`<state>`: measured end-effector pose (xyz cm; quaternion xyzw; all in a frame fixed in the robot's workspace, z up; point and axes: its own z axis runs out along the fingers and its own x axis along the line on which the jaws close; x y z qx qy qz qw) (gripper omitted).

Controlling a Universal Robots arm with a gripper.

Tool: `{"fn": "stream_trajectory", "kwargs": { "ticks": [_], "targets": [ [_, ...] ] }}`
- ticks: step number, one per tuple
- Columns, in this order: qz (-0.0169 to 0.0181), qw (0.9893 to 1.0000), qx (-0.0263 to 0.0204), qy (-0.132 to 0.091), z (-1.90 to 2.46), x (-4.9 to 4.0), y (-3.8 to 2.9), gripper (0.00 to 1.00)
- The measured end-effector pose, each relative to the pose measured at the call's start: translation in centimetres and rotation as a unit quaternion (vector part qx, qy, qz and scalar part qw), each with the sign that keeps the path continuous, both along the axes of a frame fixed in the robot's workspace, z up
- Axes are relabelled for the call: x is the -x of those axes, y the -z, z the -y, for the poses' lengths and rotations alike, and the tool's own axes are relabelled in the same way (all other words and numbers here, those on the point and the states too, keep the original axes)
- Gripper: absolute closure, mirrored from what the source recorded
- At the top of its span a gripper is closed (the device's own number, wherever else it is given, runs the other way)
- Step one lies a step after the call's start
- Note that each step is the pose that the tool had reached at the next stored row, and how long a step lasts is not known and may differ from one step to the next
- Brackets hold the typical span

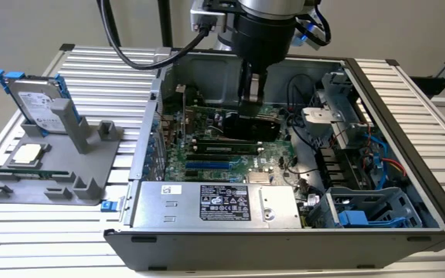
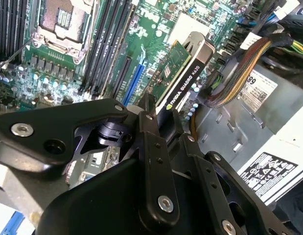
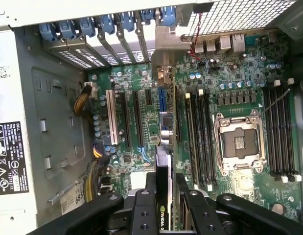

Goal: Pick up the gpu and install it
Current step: 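Insert the gpu into the slot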

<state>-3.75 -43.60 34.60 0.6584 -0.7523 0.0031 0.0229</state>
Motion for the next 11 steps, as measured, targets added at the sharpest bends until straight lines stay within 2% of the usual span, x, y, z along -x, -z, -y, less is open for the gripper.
{"fn": "stream_trajectory", "kwargs": {
  "ticks": [8,11],
  "targets": [
    [0.0005,1.0000,-0.0028,-0.009,0.00,0.02,1.05,1.00],
    [0.0007,0.9999,-0.0028,-0.011,0.00,0.03,1.26,1.00]
  ]
}}
